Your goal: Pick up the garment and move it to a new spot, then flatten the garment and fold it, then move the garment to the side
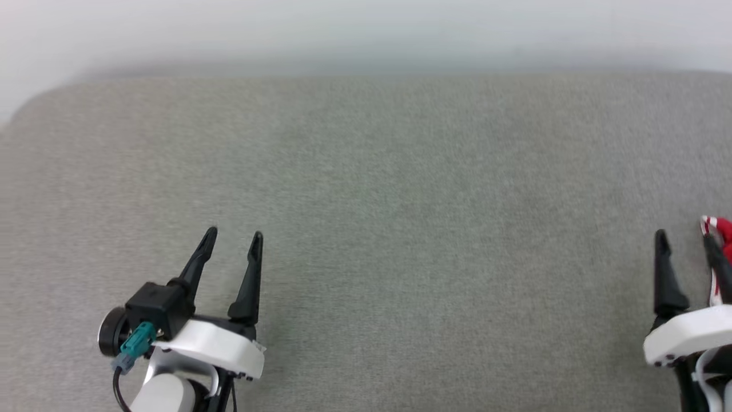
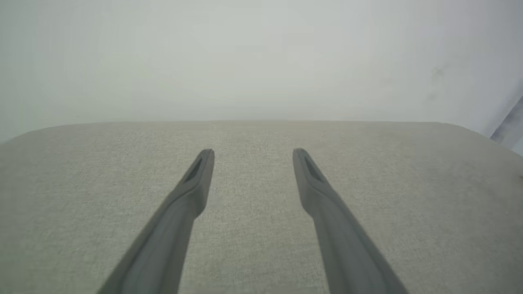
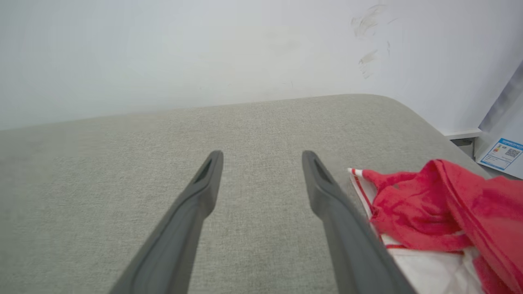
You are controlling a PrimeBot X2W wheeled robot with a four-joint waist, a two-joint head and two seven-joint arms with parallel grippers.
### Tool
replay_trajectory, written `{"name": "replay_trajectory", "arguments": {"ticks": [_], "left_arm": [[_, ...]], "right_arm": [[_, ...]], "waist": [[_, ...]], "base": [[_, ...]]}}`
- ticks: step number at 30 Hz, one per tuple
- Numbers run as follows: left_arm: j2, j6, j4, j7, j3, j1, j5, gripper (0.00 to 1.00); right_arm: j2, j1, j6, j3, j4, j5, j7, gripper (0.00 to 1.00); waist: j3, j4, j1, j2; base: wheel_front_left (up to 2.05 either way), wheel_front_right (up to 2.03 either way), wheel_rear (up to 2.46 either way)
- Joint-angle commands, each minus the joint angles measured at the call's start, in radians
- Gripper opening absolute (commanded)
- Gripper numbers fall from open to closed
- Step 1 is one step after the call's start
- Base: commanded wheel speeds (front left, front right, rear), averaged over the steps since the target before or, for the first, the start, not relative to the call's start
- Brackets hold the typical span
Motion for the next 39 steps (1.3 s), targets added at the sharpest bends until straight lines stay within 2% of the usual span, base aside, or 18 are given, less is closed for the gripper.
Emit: {"name": "replay_trajectory", "arguments": {"ticks": [1,8,21,30,39], "left_arm": [[-0.008,0.007,0.007,-0.006,0.006,0.024,0.001,1.0],[-0.018,0.007,0.017,-0.007,0.047,0.091,0.022,1.0],[-0.039,-0.008,0.024,-0.007,0.086,0.162,0.068,1.0],[-0.05,-0.018,0.031,-0.007,0.092,0.163,0.083,1.0],[-0.054,-0.025,0.045,-0.007,0.093,0.154,0.09,1.0]], "right_arm": [[0.008,0.031,-0.001,0.024,-0.019,0.006,-0.002,1.0],[0.036,0.137,-0.001,0.097,-0.123,0.003,0.014,1.0],[0.042,0.292,-0.001,0.146,-0.294,0.031,0.077,1.0],[0.043,0.307,-0.001,0.163,-0.336,0.039,0.087,1.0],[0.043,0.304,-0.001,0.162,-0.322,0.046,0.088,1.0]], "waist": [[-0.057,0.042,0.0003,0.0],[-0.134,0.052,0.0003,0.0],[-0.204,0.033,0.0003,0.0],[-0.206,0.024,0.0003,0.0],[-0.208,0.025,0.0003,0.0]], "base": [[0.0,0.0,0.0],[0.0,0.0,0.0],[0.0,0.0,0.0],[0.0,0.0,0.0],[0.0,0.0,0.0]]}}
